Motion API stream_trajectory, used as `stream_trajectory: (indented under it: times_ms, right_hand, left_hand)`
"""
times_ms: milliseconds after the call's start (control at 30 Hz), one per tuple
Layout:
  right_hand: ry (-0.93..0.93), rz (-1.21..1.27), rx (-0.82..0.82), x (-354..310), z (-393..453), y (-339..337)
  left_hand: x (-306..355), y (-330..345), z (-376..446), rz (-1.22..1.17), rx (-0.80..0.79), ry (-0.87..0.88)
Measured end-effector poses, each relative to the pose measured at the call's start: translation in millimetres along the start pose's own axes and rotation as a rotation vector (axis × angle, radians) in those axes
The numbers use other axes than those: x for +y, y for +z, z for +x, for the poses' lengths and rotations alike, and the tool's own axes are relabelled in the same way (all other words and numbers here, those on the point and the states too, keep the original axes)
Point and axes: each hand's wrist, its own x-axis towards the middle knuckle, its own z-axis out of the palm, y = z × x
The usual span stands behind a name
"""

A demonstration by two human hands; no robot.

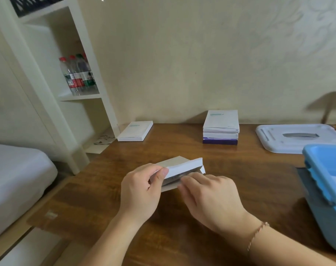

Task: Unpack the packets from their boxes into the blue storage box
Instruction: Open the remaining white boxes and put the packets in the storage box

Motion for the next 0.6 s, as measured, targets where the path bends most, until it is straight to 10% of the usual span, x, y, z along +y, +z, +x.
stream_trajectory:
  times_ms: [600]
  right_hand:
    - [-0.154,-0.118,-0.256,1,-11,-10]
  left_hand:
    - [-2,10,-1,0.043,0.038,0.055]
